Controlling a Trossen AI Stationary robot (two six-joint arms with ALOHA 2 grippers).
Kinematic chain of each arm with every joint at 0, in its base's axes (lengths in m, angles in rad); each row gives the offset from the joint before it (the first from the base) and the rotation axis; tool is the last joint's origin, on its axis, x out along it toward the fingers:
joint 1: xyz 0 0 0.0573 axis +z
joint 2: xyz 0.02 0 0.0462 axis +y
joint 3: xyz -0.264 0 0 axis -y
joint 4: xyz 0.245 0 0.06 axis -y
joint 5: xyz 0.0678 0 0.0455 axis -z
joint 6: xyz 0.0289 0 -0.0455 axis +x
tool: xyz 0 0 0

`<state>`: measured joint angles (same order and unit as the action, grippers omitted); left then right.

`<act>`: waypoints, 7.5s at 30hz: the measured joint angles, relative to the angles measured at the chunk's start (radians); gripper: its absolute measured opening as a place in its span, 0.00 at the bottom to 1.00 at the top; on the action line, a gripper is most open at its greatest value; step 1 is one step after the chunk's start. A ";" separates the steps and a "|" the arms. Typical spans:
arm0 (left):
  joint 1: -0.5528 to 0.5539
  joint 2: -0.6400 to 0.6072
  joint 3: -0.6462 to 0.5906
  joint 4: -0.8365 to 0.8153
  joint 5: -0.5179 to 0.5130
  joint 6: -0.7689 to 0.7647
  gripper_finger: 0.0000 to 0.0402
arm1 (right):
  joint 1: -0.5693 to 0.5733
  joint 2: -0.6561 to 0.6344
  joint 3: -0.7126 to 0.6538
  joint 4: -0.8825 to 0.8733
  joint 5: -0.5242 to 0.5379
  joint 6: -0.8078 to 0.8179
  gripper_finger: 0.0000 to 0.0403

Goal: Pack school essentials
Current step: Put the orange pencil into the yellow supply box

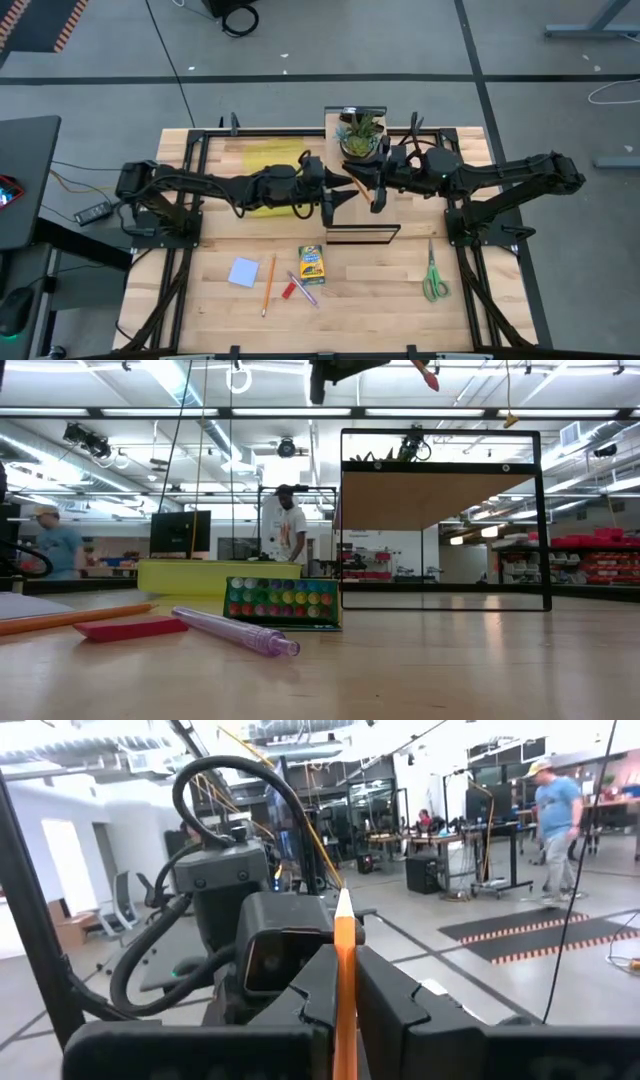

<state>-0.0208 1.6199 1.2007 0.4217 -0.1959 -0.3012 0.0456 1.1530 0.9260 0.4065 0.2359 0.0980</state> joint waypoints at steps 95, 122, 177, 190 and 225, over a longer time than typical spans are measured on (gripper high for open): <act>0.289 -0.266 0.004 -0.972 0.084 0.181 0.08 | -0.052 -0.245 0.000 -0.340 -0.016 -0.149 0.41; 0.287 -0.097 -0.098 -1.151 0.183 0.295 0.11 | -0.049 -0.245 0.000 -0.338 -0.028 -0.124 0.41; 0.198 -0.075 -0.245 -0.824 0.120 0.340 0.29 | -0.049 -0.245 0.000 -0.349 -0.031 -0.083 0.41; 0.204 -0.035 -0.292 -0.706 0.118 0.339 0.33 | -0.049 -0.245 0.000 -0.354 -0.031 -0.088 0.41; 0.207 0.074 -0.292 -0.780 0.129 0.360 0.06 | -0.049 -0.245 0.000 -0.356 -0.031 -0.082 0.41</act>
<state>0.1860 1.6943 0.9085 -0.3578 -0.0666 0.0587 -0.0036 0.9085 0.9256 0.0509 0.2047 0.0159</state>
